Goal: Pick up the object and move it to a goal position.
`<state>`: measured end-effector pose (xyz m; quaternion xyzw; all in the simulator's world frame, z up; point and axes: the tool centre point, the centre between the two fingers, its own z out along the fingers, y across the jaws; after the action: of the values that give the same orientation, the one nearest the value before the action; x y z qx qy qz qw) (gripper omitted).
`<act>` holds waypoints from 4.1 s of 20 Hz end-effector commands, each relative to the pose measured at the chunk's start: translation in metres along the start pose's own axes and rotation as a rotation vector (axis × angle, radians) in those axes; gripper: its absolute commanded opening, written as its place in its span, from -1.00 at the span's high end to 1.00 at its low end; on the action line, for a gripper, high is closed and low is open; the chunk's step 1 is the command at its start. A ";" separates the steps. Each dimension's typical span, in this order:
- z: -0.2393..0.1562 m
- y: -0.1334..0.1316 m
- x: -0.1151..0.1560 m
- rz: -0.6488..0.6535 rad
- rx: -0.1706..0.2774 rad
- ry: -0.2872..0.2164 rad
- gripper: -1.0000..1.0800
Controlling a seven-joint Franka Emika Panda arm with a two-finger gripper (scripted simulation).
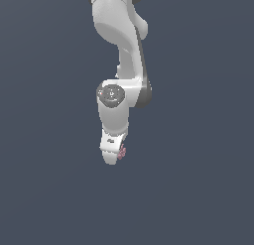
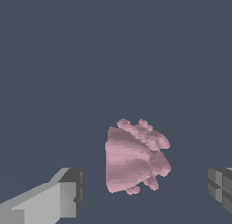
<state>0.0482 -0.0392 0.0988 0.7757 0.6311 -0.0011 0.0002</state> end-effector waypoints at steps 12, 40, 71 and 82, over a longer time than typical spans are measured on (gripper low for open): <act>0.012 0.001 -0.002 -0.036 -0.001 0.002 -0.92; 0.046 -0.001 0.002 -0.040 -0.001 0.002 1.00; -0.217 -0.105 0.128 -0.042 -0.001 -0.001 1.00; -0.289 -0.129 0.163 -0.041 -0.001 0.001 1.00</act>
<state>-0.0429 0.1440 0.3814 0.7623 0.6473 0.0002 0.0006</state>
